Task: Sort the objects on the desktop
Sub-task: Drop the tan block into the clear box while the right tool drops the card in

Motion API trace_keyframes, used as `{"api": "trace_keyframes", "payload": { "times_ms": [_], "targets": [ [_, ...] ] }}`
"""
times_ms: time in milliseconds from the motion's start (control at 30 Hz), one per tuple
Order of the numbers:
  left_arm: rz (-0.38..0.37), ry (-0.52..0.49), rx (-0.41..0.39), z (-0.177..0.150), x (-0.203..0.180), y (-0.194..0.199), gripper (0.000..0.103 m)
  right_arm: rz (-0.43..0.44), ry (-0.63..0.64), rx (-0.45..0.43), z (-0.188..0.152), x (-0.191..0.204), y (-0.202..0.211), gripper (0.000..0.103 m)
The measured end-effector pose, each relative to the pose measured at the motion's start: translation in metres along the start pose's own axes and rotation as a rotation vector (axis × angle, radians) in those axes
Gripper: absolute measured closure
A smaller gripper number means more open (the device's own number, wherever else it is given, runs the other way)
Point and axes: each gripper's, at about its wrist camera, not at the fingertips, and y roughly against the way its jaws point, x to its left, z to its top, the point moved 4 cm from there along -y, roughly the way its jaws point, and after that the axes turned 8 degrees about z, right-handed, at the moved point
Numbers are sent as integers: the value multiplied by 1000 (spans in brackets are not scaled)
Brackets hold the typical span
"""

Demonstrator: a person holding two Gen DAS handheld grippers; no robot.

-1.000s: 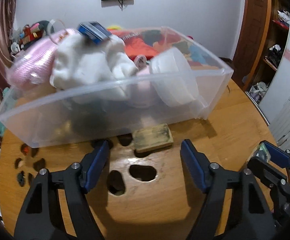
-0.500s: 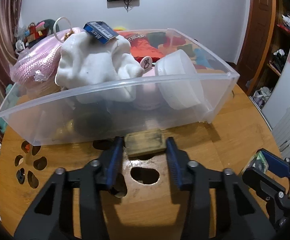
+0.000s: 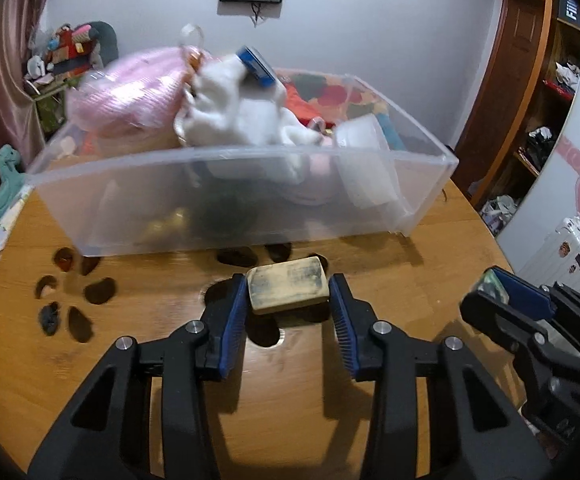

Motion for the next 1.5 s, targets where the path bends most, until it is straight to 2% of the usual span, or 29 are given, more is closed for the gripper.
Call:
{"api": "trace_keyframes", "payload": {
  "times_ms": [233, 533, 933, 1033, 1300, 1500],
  "targets": [
    [17, 18, -82, 20, 14, 23, 62, 7, 32, -9, 17, 13, -3, 72],
    [-6, 25, -153, 40, 31, 47, 62, 13, 43, -62, 45, 24, 1, 72],
    [-19, 80, -206, 56, 57, 58, 62, 23, 89, -81, 70, 32, -9, 72],
    [-19, 82, -201, 54, 62, 55, 62, 23, 80, -54, 60, 30, -16, 72],
    [-34, 62, -145, 34, 59, 46, 62, 46, 49, 128, 2, 26, -41, 72],
    [-53, 32, -90, 14, 49, 38, 62, 42, 66, 111, -16, 31, -31, 71]
  ]
}}
